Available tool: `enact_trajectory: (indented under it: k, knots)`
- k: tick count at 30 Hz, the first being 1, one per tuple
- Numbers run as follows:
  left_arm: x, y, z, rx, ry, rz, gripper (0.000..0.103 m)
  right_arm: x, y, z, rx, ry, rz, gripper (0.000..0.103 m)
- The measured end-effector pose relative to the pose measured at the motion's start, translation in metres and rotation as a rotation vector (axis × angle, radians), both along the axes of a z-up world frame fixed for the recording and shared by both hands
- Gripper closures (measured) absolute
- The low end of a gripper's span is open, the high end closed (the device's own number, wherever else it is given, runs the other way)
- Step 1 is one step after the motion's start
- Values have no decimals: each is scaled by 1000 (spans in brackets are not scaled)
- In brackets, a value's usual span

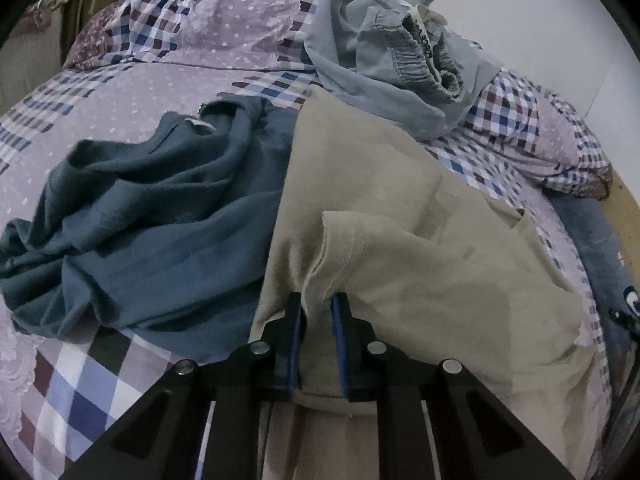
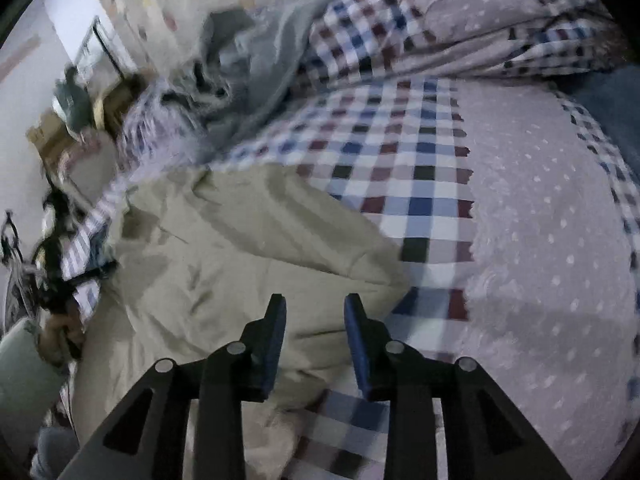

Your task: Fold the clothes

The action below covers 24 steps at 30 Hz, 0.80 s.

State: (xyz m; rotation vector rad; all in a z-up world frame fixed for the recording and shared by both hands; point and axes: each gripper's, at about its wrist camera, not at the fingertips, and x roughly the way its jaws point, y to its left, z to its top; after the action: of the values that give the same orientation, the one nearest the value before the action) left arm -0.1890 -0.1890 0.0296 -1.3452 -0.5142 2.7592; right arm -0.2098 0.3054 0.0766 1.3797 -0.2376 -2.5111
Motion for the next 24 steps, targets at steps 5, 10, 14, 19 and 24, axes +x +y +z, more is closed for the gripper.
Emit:
enact_trajectory:
  k: [5, 10, 14, 19, 24]
  knots:
    - [-4, -7, -2, 49, 7, -17, 88, -9, 20, -9, 75, -67, -127, 69]
    - [2, -10, -7, 74, 52, -20, 88, 92, 24, -23, -17, -65, -197, 69]
    - [11, -13, -12, 113, 98, -16, 88, 200, 8, -37, -42, -122, -220, 68]
    - [14, -21, -17, 174, 126, -15, 88, 310, -41, -24, 165, -140, -316, 68]
    - [8, -24, -23, 224, 102, -6, 88, 367, -124, -4, 217, -94, -319, 68]
